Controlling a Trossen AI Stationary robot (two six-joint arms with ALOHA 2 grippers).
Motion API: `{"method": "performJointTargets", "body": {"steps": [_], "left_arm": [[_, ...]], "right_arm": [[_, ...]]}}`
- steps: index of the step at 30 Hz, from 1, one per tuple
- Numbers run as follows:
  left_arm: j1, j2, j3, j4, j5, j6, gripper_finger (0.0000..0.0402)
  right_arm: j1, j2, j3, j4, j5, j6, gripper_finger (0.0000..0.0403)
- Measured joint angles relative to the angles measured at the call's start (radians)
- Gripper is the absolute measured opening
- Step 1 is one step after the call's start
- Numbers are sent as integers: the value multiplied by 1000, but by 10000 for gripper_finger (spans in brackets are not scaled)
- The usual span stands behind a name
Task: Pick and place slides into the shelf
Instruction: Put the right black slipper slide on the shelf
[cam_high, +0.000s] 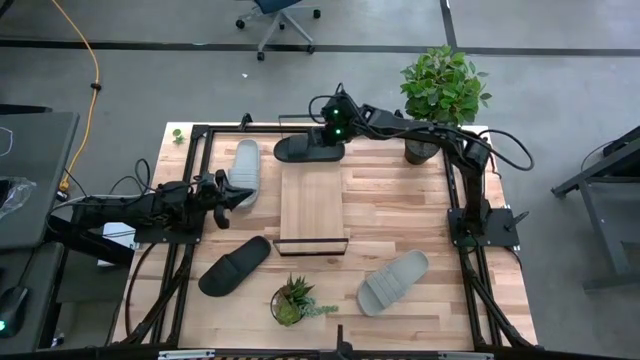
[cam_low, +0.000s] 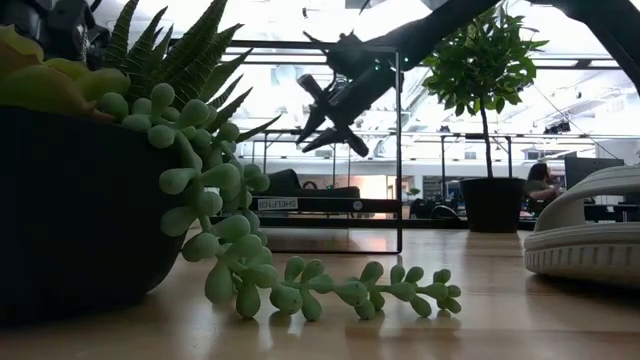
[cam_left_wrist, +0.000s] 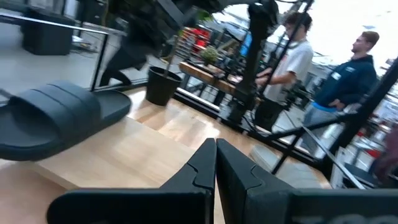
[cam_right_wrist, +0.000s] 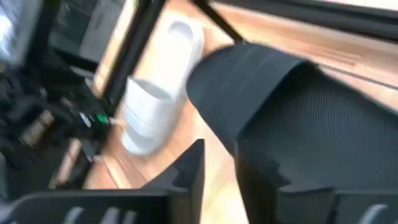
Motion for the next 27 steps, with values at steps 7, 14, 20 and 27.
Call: {"method": "performJointTargets", "body": {"steps": [7,14,20,27], "left_arm": [[0,57,0,7,-17,-57,1],[0,135,0,56,-26,-83,1],[0,173,1,94,-43,-74,1],[0,187,1,91,-42,-72,1]], "right_arm": [[27,13,0,-56,5,-68,6],[26,31,0,-85,0,-62,2],[25,36,1,-137,8,-63,1],[28,42,1,-189,15,-71,0]]}}
